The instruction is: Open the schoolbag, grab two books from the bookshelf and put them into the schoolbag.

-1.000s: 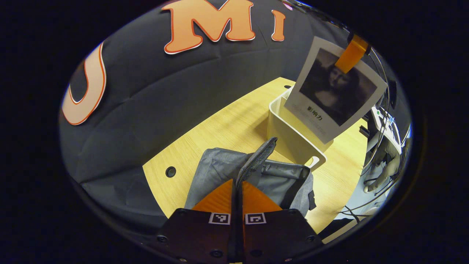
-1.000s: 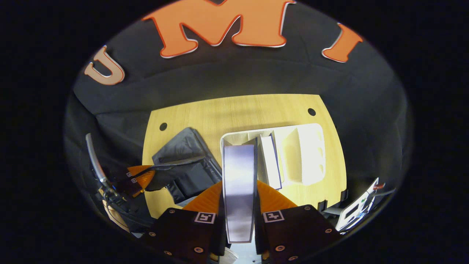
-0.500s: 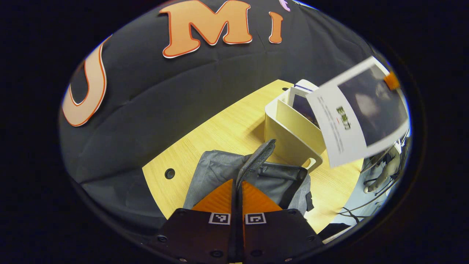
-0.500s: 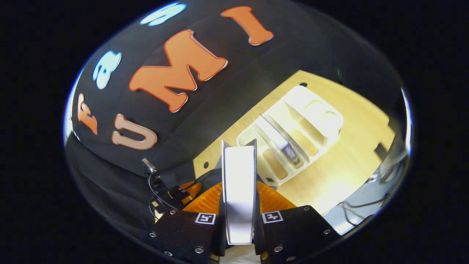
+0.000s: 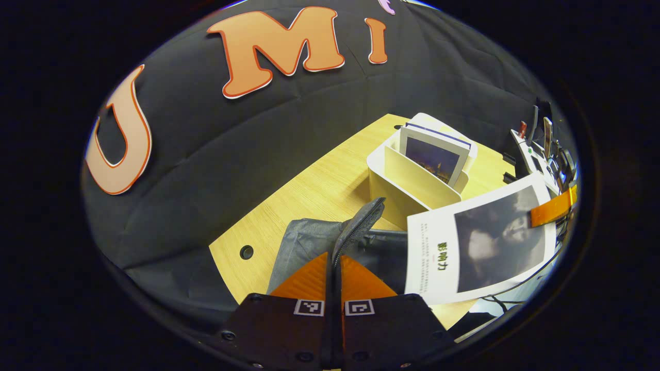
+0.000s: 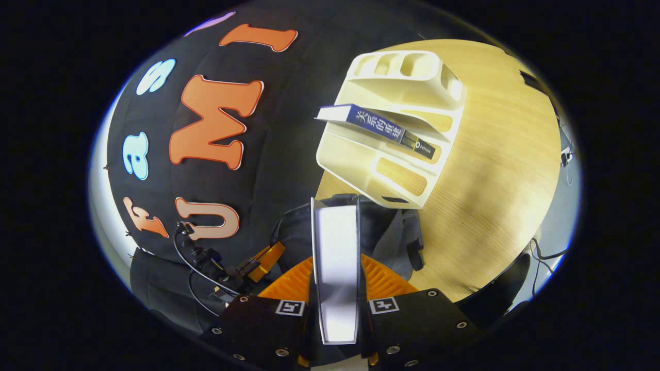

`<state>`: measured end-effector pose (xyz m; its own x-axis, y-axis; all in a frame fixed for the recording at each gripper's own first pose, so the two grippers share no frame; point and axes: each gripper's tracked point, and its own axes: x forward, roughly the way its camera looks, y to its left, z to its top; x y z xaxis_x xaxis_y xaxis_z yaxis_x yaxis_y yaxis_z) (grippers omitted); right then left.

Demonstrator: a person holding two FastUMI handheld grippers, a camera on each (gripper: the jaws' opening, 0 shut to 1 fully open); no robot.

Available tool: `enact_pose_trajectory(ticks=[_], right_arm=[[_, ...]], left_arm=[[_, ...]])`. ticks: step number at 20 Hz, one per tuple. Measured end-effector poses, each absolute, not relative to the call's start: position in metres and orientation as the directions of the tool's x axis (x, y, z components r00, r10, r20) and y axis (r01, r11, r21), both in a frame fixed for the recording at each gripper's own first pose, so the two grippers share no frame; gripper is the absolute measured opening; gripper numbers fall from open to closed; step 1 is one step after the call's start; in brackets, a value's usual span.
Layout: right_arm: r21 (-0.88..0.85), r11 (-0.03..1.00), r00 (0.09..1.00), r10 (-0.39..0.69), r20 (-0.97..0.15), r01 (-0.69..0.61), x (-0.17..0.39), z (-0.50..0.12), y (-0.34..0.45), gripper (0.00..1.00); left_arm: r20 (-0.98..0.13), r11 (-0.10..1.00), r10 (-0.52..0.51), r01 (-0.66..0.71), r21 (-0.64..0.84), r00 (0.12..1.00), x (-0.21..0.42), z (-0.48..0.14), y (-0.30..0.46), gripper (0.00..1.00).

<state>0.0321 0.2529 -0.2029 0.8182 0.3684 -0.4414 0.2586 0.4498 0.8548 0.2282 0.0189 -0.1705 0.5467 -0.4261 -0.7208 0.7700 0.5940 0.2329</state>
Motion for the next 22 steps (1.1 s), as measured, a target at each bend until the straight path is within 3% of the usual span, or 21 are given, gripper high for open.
enact_pose_trajectory(ticks=[8,14,22], right_arm=[[0.838,0.428,0.755,0.407,-0.514,0.340,0.085,-0.266,0.290,0.31],[0.851,0.384,0.751,0.424,-0.507,0.359,0.135,-0.287,0.320,0.31],[0.831,0.407,0.757,0.380,-0.532,0.380,0.171,-0.305,0.340,0.31]], left_arm=[[-0.715,0.573,-0.420,0.775,0.268,0.558,0.222,-0.160,0.014,0.01],[-0.716,0.564,-0.424,0.780,0.270,0.554,0.215,-0.157,0.012,0.01],[-0.720,0.540,-0.433,0.796,0.274,0.542,0.205,-0.156,0.007,0.01]])
